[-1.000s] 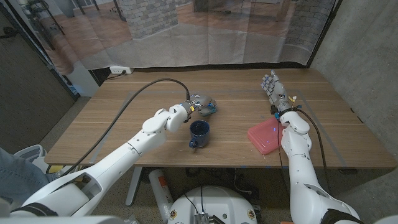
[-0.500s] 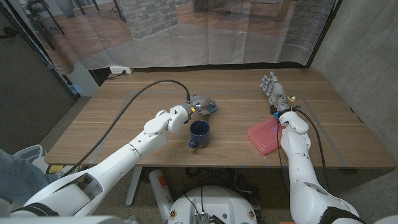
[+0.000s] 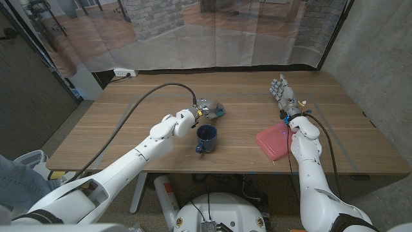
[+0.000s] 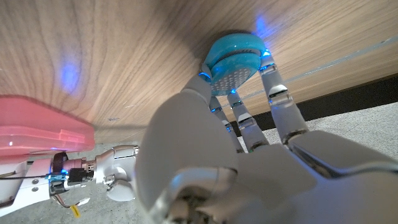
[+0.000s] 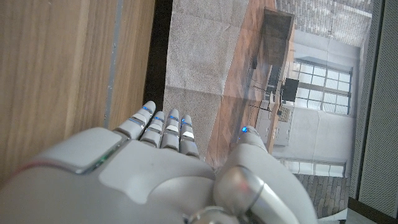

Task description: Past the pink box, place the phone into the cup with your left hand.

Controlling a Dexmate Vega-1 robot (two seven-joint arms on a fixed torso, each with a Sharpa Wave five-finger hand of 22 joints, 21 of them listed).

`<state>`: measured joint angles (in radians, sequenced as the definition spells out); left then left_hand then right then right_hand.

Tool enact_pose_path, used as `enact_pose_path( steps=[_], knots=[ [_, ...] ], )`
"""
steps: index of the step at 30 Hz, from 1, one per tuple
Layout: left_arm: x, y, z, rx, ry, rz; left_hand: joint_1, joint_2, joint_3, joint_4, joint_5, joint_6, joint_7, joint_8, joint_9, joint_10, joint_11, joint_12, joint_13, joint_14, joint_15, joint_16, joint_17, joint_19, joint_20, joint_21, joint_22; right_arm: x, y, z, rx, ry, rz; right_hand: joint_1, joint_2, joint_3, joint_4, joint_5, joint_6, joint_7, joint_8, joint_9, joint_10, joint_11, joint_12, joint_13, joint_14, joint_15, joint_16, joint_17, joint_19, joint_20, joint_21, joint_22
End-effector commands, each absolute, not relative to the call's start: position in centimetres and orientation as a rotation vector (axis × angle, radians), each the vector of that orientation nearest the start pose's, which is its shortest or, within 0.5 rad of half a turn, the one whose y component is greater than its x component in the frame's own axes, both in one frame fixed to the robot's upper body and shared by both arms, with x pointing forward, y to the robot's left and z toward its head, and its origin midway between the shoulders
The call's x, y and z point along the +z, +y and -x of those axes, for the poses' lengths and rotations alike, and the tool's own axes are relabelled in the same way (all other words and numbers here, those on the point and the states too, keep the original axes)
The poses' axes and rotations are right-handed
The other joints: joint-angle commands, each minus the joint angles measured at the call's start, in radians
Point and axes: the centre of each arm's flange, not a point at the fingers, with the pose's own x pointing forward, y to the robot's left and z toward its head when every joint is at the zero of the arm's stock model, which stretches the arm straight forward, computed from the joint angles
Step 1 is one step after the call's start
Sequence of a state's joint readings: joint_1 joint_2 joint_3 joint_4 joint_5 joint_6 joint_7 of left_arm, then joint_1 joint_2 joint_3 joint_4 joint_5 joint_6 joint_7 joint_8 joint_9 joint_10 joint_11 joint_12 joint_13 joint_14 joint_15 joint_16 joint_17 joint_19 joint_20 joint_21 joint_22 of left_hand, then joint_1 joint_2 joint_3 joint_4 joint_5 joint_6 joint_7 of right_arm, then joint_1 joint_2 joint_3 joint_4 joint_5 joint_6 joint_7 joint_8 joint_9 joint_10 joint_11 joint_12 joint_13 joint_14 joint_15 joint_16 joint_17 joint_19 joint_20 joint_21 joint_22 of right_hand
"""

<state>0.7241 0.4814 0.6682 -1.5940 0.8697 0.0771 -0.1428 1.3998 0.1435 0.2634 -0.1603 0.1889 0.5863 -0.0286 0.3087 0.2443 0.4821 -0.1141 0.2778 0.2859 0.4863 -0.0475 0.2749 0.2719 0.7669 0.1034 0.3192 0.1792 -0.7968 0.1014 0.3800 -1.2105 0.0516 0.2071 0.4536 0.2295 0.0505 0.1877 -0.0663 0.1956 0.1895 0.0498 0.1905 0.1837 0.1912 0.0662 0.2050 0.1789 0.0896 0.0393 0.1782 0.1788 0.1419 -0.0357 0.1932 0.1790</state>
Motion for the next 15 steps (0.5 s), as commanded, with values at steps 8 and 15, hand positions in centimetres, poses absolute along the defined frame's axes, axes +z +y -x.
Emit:
enact_pose_path(
  steps=[8, 15],
  knots=[
    [-0.8, 10.6, -62.7, -0.154, -0.656, -1.533, 0.05, 0.007, 0.026, -0.003, 0.009, 0.029, 0.023, 0.016, 0.013, 0.027, 0.007, 0.016, 0.009, 0.086, -0.043, 0.012, 0.01, 0.081, -0.066, 0.019, 0.001, -3.0, -30.9, -66.2, 0.144, -0.649, -0.174, -0.004, 0.003, 0.002, -0.008, 0.004, 0.003, -0.006, 0.006, 0.005, 0.007, 0.001, 0.004, 0.004, 0.007, 0.0, 0.009, 0.004, 0.003, 0.001, 0.008, 0.006],
    [-0.2, 10.8, -62.3, -0.13, -0.657, -1.534, 0.052, 0.006, 0.03, 0.003, 0.01, 0.025, 0.021, 0.014, 0.016, 0.025, 0.006, 0.014, 0.012, 0.076, -0.039, 0.004, 0.012, 0.07, -0.062, 0.013, 0.001, -2.6, -30.9, -66.0, 0.145, -0.655, -0.173, -0.005, 0.003, 0.001, -0.009, 0.004, 0.004, -0.006, 0.006, 0.005, 0.008, 0.0, 0.004, 0.004, 0.007, -0.001, 0.009, 0.004, 0.003, 0.002, 0.008, 0.006]
  ],
)
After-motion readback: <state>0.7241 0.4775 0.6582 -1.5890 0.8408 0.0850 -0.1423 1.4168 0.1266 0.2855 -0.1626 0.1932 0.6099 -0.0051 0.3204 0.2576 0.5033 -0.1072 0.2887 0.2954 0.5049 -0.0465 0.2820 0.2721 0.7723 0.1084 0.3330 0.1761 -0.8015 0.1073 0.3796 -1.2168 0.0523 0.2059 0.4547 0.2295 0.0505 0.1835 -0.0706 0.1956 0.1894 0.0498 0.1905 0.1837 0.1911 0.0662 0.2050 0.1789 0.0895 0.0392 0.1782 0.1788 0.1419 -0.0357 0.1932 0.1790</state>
